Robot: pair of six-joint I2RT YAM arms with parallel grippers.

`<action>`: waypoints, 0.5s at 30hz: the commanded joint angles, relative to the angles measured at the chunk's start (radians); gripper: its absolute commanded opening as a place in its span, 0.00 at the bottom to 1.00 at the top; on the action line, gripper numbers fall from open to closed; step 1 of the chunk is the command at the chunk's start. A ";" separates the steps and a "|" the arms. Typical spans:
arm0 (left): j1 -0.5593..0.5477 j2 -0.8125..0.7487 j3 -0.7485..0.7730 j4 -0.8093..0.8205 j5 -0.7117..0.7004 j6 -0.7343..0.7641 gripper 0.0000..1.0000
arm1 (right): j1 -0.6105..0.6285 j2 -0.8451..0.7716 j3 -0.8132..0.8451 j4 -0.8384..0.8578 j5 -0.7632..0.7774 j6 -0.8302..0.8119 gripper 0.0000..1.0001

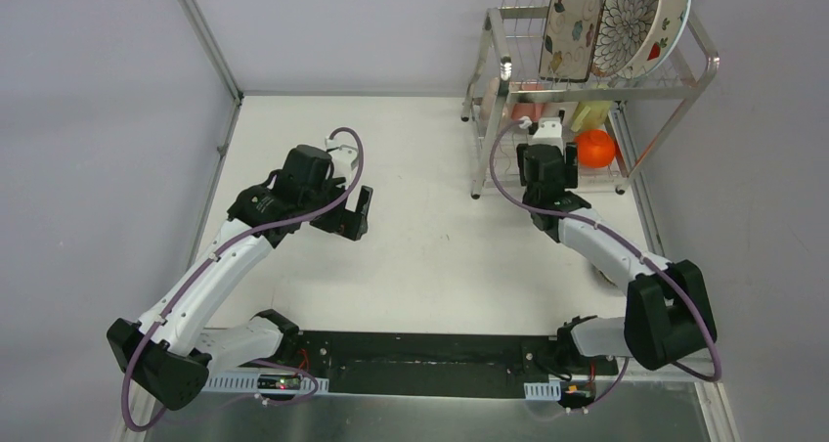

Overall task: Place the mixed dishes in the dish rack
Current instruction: Turn the bowl upside down on the dish rack.

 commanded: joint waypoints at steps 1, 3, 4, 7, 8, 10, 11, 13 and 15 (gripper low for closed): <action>0.003 -0.023 -0.002 0.026 0.008 0.020 0.99 | -0.019 0.035 0.068 0.118 0.040 -0.190 0.23; 0.003 -0.023 -0.002 0.025 0.012 0.020 0.99 | -0.024 0.054 0.077 0.130 0.035 -0.238 0.23; 0.003 -0.023 -0.002 0.025 0.014 0.020 0.99 | -0.028 0.065 0.081 0.141 0.034 -0.263 0.23; 0.003 -0.024 0.001 0.025 0.015 0.022 0.99 | -0.041 0.102 0.106 0.161 0.035 -0.335 0.22; 0.003 -0.026 0.001 0.026 0.014 0.022 0.99 | -0.047 0.116 0.118 0.162 0.037 -0.357 0.22; 0.003 -0.030 -0.002 0.025 0.011 0.021 0.99 | -0.056 0.141 0.138 0.160 0.040 -0.393 0.22; 0.003 -0.033 -0.002 0.025 0.009 0.022 0.99 | -0.060 0.153 0.147 0.161 0.041 -0.411 0.22; 0.003 -0.036 -0.001 0.025 0.007 0.021 0.99 | -0.065 0.175 0.163 0.161 0.043 -0.441 0.21; 0.003 -0.036 -0.003 0.025 0.007 0.022 0.99 | -0.069 0.198 0.175 0.162 0.043 -0.468 0.21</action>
